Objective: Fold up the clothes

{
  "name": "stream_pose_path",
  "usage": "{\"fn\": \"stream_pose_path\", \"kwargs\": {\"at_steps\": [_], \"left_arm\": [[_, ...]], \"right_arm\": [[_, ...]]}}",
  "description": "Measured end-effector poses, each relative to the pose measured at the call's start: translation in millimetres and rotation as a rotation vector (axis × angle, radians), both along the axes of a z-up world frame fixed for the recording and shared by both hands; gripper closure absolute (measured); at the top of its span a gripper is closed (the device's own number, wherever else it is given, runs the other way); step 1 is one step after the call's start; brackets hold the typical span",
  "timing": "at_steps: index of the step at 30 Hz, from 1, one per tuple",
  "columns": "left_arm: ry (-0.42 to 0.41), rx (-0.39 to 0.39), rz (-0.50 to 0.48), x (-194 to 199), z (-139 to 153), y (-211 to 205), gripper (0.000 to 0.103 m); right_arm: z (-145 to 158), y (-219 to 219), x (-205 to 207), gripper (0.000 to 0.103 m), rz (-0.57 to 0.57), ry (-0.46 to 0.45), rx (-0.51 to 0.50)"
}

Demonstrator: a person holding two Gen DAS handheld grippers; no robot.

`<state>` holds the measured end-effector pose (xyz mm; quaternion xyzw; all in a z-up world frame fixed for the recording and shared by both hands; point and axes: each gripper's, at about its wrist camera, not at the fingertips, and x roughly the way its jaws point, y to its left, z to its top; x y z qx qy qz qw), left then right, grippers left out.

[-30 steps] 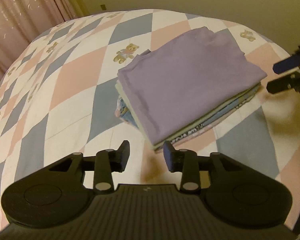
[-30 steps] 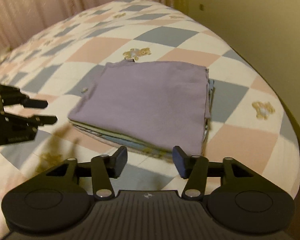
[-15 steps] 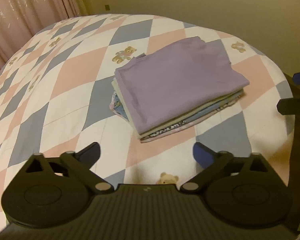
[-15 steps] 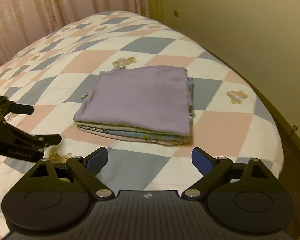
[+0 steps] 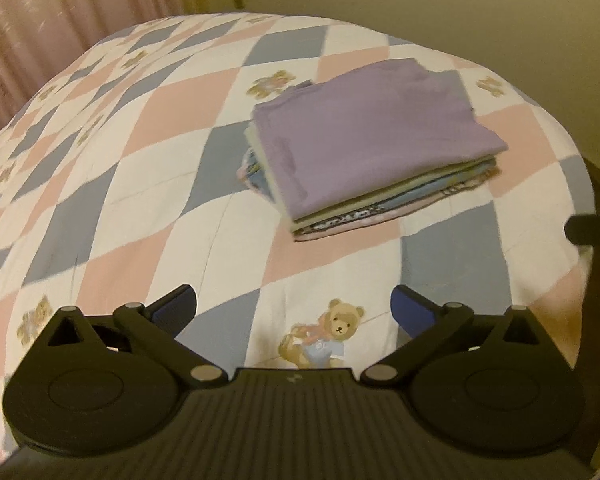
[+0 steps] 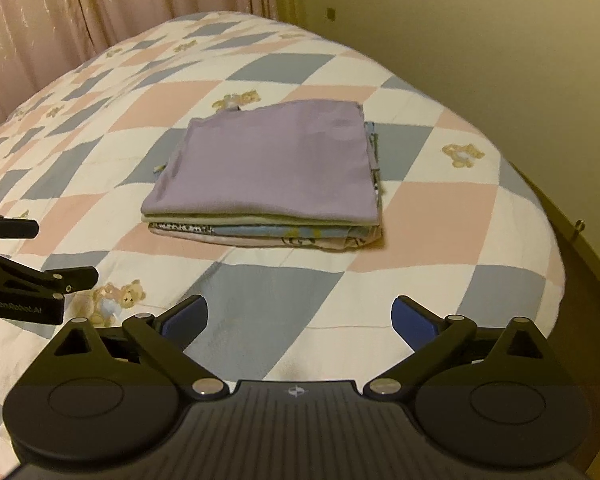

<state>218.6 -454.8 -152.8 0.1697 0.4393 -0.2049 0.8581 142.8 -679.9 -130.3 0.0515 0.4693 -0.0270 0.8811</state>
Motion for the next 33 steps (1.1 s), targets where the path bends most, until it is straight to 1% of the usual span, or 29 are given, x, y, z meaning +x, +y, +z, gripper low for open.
{"fn": "stream_pose_path", "kwargs": {"at_steps": [4, 7, 11, 14, 16, 20, 21, 25, 33], "left_arm": [[0.028, -0.012, 0.084, 5.7, -11.4, -0.8, 0.001], [0.051, -0.019, 0.136, 7.8, -17.3, -4.3, 0.001], [0.055, -0.009, 0.202, 7.0, -16.3, -10.3, 0.001], [0.068, -0.024, 0.240, 6.3, -15.7, -12.4, 0.001], [0.073, -0.025, 0.250, 5.3, -16.8, -14.0, 0.001], [0.086, -0.027, 0.243, 3.6, -22.8, -17.8, 0.001], [0.089, -0.019, 0.237, 3.1, -24.2, -19.1, 0.001], [0.088, -0.030, 0.227, 0.0, -26.5, -19.4, 0.001], [0.091, -0.041, 0.221, -2.1, -30.1, -17.8, 0.001]], "right_arm": [[-16.7, -6.5, 13.6, 0.002, 0.017, 0.037, 0.029], [-23.1, -11.8, 22.4, 0.002, 0.034, 0.046, 0.047], [-28.2, -14.8, 31.3, 0.002, 0.078, 0.051, 0.033], [-29.8, -18.4, 35.5, 0.002, 0.099, 0.048, 0.028], [-30.0, -21.2, 36.8, 0.002, 0.099, 0.036, 0.024], [-33.7, -26.2, 34.1, 0.002, 0.063, 0.031, 0.015], [-35.1, -25.9, 32.7, 0.002, 0.056, 0.033, 0.014], [-40.1, -23.2, 26.7, 0.002, 0.035, 0.040, 0.012], [-39.0, -16.5, 22.4, 0.002, 0.016, 0.041, 0.001]]}}
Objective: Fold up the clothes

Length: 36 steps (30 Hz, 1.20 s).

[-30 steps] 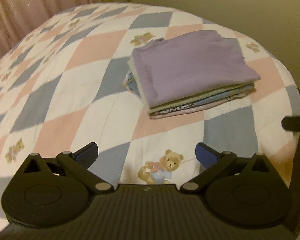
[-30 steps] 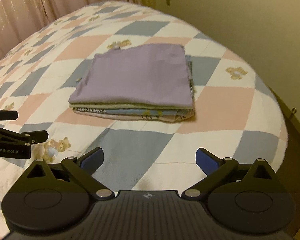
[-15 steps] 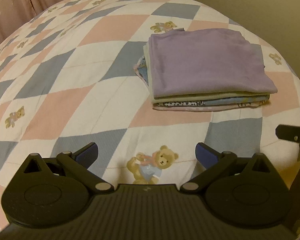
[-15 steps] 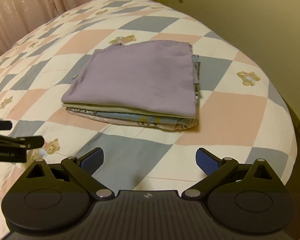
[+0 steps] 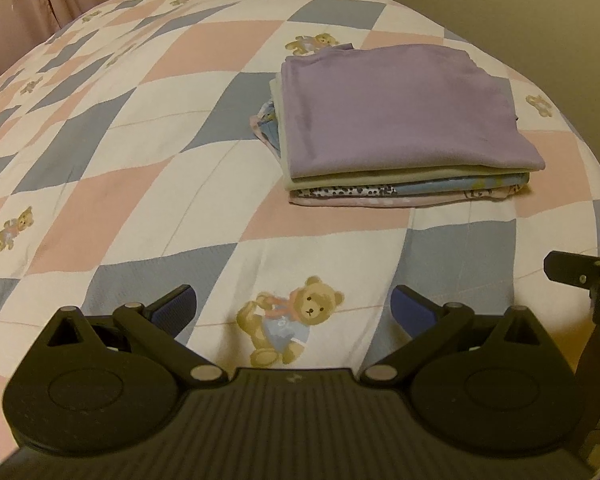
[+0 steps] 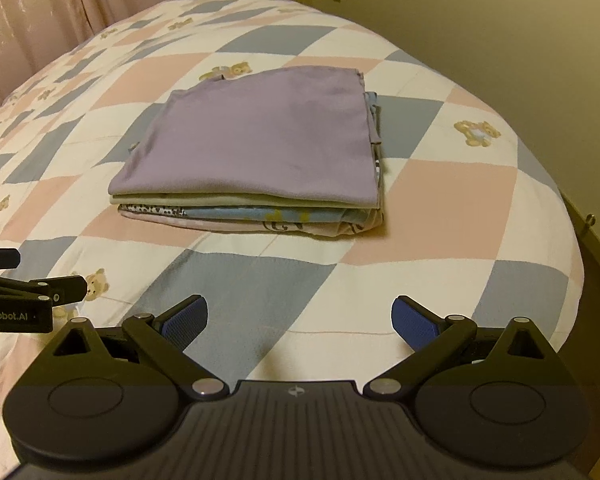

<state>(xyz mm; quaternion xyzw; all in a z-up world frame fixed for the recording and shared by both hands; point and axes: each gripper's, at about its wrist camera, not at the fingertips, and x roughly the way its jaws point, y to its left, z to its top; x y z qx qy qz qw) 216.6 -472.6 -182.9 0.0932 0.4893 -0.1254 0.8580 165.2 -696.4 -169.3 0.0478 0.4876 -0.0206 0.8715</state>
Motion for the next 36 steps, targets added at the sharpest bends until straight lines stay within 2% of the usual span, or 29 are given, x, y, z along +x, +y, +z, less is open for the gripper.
{"fn": "stream_pose_path", "kwargs": {"at_steps": [13, 18, 36], "left_arm": [[-0.020, 0.033, 0.007, 7.3, -5.1, 4.5, 0.001], [-0.019, 0.016, 0.010, 8.5, -6.6, 4.8, 0.001], [-0.028, 0.035, -0.019, 15.6, -6.8, -6.4, 0.001]], "right_arm": [[1.0, 8.6, 13.1, 0.002, -0.011, 0.002, -0.004], [-2.8, 11.5, 16.4, 0.002, -0.012, 0.006, -0.005], [-3.5, 13.0, 22.3, 0.002, -0.022, 0.008, -0.006]]}}
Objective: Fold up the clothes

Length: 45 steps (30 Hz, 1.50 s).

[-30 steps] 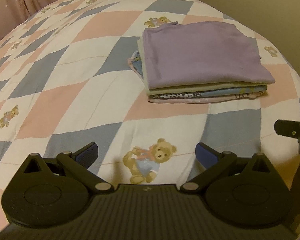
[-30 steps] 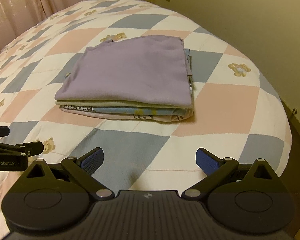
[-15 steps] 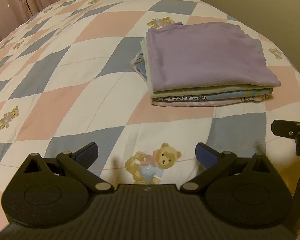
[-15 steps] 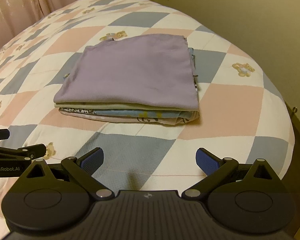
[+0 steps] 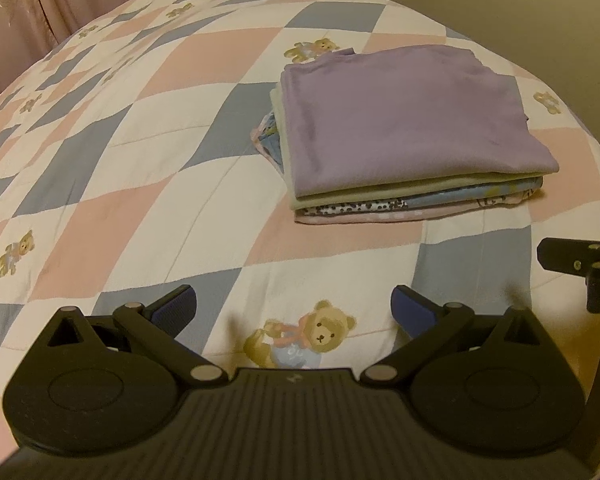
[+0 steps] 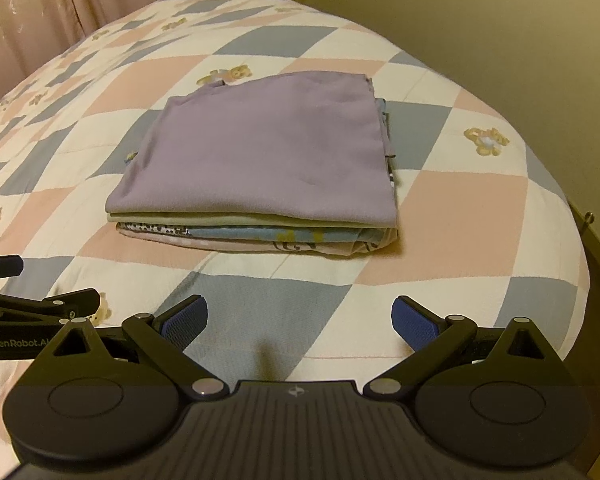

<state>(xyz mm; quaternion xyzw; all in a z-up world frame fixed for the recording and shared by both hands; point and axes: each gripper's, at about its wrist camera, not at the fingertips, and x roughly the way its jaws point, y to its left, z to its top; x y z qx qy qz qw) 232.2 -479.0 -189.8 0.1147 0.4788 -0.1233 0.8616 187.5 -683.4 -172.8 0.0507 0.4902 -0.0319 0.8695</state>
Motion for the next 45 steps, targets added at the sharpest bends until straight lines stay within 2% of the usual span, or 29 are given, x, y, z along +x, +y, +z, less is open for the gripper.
{"fn": "stream_pose_path", "kwargs": {"at_steps": [14, 36, 45], "left_arm": [[-0.003, 0.008, 0.002, 0.9, -2.9, -0.9, 0.001], [-0.032, -0.016, -0.002, -1.1, -24.4, -4.2, 0.001], [-0.033, -0.014, -0.003, -2.1, -22.6, -9.2, 0.001]], "right_arm": [[-4.0, -0.2, 0.5, 0.002, 0.004, 0.001, 0.005], [-28.7, -1.9, -1.5, 0.002, 0.015, -0.028, 0.012], [-26.0, -5.6, -1.8, 0.002, 0.012, -0.035, 0.013]]}}
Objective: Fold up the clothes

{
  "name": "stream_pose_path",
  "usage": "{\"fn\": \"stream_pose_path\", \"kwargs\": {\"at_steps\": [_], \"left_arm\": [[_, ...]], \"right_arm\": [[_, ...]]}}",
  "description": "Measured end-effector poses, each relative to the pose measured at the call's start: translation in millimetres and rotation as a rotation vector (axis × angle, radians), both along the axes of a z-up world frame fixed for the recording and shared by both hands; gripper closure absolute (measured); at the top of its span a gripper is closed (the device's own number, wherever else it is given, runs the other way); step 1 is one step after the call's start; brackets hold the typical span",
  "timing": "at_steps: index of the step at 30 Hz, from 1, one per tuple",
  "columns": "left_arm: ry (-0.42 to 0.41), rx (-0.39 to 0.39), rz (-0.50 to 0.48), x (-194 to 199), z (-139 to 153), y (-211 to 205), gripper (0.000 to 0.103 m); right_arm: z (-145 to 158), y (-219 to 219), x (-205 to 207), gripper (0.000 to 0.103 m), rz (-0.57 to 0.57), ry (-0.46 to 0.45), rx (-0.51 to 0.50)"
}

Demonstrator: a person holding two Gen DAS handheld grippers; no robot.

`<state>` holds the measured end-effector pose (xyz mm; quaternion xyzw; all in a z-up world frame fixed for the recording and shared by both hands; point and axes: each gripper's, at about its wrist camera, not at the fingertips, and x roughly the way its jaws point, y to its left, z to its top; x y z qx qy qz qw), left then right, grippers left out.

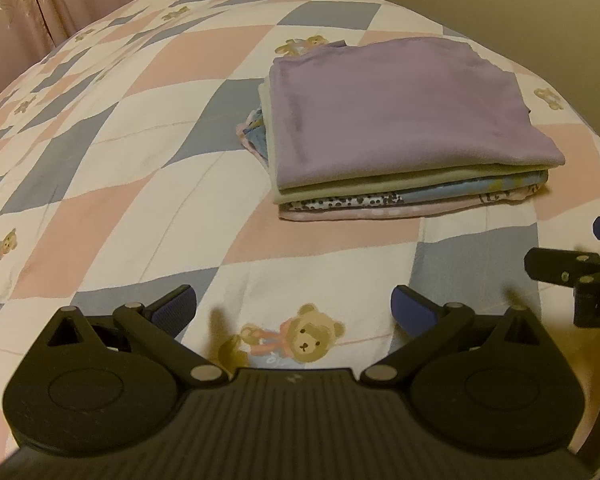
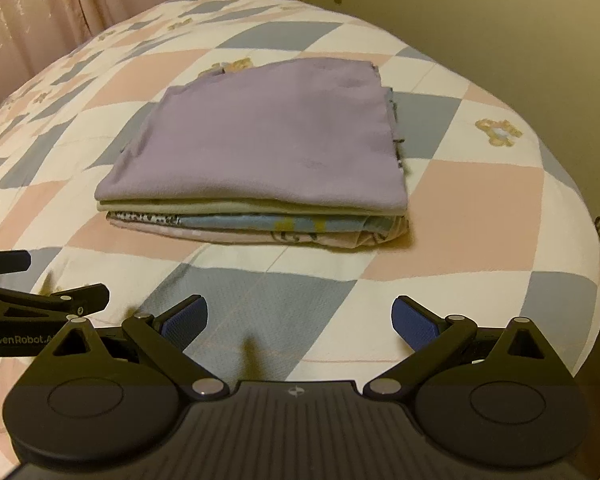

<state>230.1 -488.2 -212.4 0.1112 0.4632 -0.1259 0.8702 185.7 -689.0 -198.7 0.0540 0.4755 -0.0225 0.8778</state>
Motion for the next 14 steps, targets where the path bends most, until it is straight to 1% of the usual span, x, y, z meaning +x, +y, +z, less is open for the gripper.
{"fn": "stream_pose_path", "kwargs": {"at_steps": [6, 10, 14], "left_arm": [[-0.014, -0.012, 0.000, -6.0, 10.3, -1.7, 0.001], [-0.023, -0.015, 0.000, -17.1, 18.2, 0.0, 0.001], [-0.013, -0.017, 0.007, -27.2, 21.5, 3.4, 0.001]], "right_arm": [[8.5, -2.8, -5.4, 0.002, -0.006, -0.001, 0.006], [16.1, -0.3, -12.9, 0.002, -0.005, -0.002, 0.011], [23.3, 4.2, -21.7, 0.002, -0.005, -0.004, 0.017]]}}
